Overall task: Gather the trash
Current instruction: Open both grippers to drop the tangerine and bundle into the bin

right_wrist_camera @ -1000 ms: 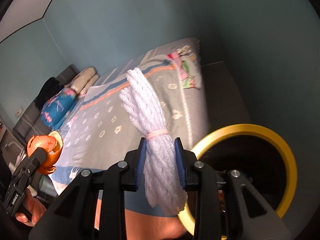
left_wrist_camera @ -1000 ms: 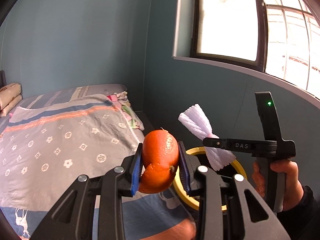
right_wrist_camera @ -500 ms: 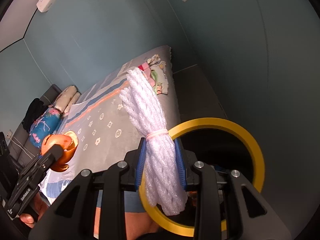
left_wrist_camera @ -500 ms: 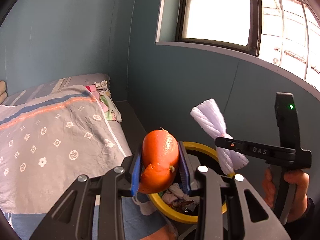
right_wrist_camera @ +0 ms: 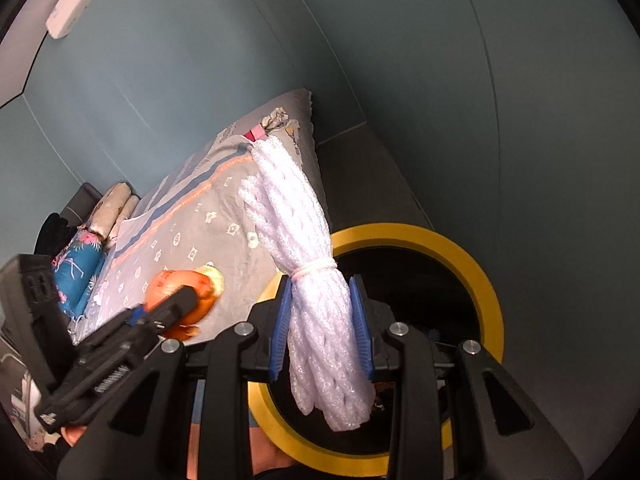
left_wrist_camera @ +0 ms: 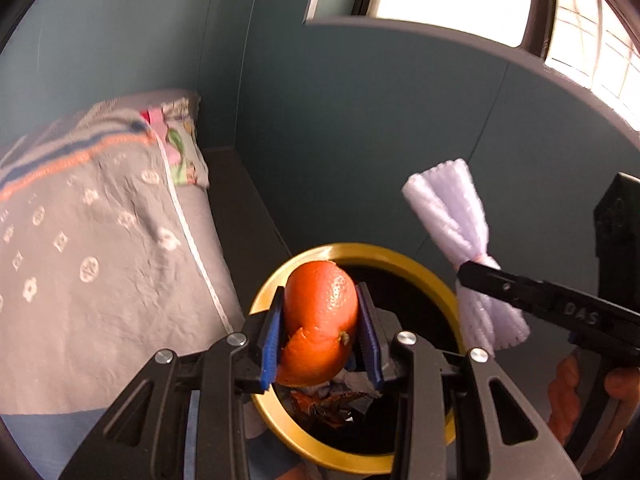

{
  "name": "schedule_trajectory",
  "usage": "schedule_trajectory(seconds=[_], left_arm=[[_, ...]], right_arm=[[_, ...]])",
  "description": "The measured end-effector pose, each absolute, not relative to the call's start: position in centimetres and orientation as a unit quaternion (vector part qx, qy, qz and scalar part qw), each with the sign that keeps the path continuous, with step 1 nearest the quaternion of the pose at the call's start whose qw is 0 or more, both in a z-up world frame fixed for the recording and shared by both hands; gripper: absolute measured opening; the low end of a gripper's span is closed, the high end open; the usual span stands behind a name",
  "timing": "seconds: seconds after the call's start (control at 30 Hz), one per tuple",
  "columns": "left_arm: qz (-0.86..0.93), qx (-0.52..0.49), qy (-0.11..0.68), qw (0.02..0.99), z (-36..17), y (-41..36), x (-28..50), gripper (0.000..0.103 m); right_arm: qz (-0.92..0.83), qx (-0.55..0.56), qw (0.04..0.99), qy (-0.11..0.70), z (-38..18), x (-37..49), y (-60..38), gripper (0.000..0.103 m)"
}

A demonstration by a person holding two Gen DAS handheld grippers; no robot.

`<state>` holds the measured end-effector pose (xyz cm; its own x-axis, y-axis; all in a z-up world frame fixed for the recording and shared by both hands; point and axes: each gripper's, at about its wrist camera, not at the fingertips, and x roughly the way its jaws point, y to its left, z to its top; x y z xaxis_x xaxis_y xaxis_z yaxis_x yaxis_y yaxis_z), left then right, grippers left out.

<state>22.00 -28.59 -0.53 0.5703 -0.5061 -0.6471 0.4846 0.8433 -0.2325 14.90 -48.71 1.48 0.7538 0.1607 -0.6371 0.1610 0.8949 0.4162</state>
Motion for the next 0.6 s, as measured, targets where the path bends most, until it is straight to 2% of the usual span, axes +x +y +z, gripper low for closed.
schedule_trajectory(seconds=[0.23, 0.3, 0.37, 0.43, 0.5, 0.6], left_arm=[[-0.290, -0.032, 0.399, 0.869, -2.9, -28.6, 24.0, 0.034], [-0.293, -0.041, 0.405, 0.865, -3.1, -28.3, 24.3, 0.041], [-0.293, -0.058, 0.399, 0.867, -2.9, -27.7, 24.4, 0.055], [-0.290, -0.059, 0.388, 0.873, -2.4, -27.3, 24.3, 0.063], [-0.287, -0.060, 0.376, 0.879, -2.0, -26.7, 24.1, 0.066], [-0.280, -0.069, 0.367, 0.885, -1.4, -25.3, 23.9, 0.066]], right_arm=[[-0.021, 0.244, 0.901, 0.358, 0.1, 15.6, -49.5, 0.031], [-0.023, 0.254, 0.898, 0.358, -0.2, 15.6, -49.7, 0.033], [-0.028, 0.256, 0.899, 0.355, -0.2, 15.4, -49.9, 0.035], [-0.030, 0.261, 0.898, 0.352, -0.2, 15.1, -50.3, 0.040], [-0.038, 0.265, 0.900, 0.345, 0.0, 14.8, -50.5, 0.044], [-0.041, 0.261, 0.903, 0.339, 0.6, 14.4, -50.3, 0.044]])
